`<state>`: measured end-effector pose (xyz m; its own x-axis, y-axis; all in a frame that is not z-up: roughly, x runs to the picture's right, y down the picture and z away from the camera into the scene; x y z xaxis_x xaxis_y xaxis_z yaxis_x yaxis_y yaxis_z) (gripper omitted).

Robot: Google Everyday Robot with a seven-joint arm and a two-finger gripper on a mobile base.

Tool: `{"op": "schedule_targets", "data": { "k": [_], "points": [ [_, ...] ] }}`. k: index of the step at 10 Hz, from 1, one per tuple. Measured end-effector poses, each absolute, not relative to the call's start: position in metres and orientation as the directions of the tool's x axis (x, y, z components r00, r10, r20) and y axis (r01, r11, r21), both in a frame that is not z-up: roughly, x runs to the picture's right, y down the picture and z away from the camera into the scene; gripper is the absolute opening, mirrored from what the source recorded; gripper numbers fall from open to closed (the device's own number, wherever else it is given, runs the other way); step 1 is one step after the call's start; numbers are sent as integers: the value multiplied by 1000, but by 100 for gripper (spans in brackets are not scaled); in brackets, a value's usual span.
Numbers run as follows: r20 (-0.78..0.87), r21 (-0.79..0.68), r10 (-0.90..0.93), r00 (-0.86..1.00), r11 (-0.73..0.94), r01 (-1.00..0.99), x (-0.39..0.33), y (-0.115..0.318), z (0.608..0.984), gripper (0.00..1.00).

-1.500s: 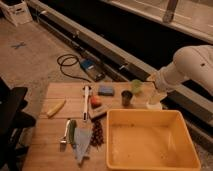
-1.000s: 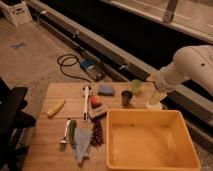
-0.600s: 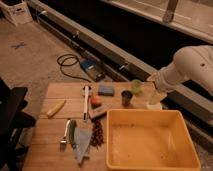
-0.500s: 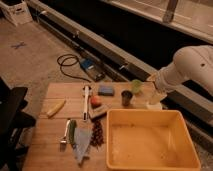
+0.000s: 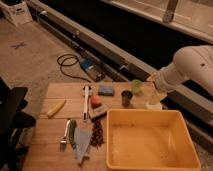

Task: Place apple in metal cup

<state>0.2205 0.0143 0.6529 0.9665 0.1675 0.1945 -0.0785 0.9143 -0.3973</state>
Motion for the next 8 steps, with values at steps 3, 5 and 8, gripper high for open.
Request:
{"op": "schedule_targets", "data": {
  "k": [3,5,8],
  "points": [
    [195,-397,168,966,914,-78,220,14,653,72],
    [195,-397,167,967,914,-78,220,14,653,72],
    [199,-397,164,966,915,-73,220,14,653,72]
  ]
}}
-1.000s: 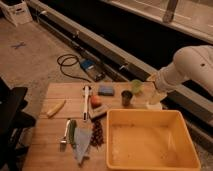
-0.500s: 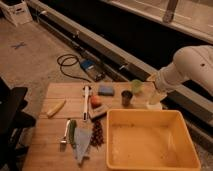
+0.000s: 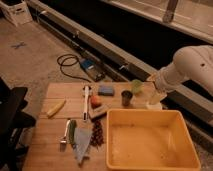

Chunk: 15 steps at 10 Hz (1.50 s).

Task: Place apple in metal cup

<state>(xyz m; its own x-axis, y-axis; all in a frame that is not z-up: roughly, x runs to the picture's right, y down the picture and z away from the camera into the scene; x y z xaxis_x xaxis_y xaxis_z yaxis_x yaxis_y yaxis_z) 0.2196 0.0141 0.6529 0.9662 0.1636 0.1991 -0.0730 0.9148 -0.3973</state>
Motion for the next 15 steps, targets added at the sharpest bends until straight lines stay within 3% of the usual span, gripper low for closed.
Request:
{"op": "schedule_targets", "data": {
  "k": [4,9,15],
  "points": [
    [285,-396,87,955,918,34,171,16,657,72],
    [420,-370,-10,907,911,181,52,11,680,72],
    [421,-402,14,907,899,173,51,16,691,72]
  ]
}}
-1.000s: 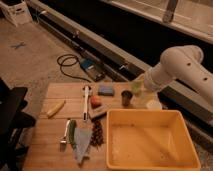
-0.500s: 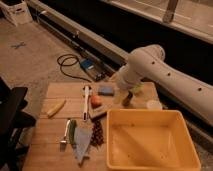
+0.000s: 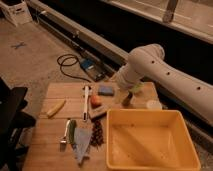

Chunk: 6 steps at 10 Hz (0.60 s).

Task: Place apple in metal cup

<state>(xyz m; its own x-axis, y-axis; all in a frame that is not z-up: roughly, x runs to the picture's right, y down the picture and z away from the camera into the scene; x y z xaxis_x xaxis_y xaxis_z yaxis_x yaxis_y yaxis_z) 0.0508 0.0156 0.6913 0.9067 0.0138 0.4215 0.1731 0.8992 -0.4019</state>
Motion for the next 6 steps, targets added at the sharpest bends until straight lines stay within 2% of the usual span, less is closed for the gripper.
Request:
{"op": "schedule_targets", "data": {
  "k": [2,6],
  "points": [
    [458,-414,38,888,893,176,38,23,718,72],
    [544,-451,88,835,869,203,-11,41,799,72]
  ]
}}
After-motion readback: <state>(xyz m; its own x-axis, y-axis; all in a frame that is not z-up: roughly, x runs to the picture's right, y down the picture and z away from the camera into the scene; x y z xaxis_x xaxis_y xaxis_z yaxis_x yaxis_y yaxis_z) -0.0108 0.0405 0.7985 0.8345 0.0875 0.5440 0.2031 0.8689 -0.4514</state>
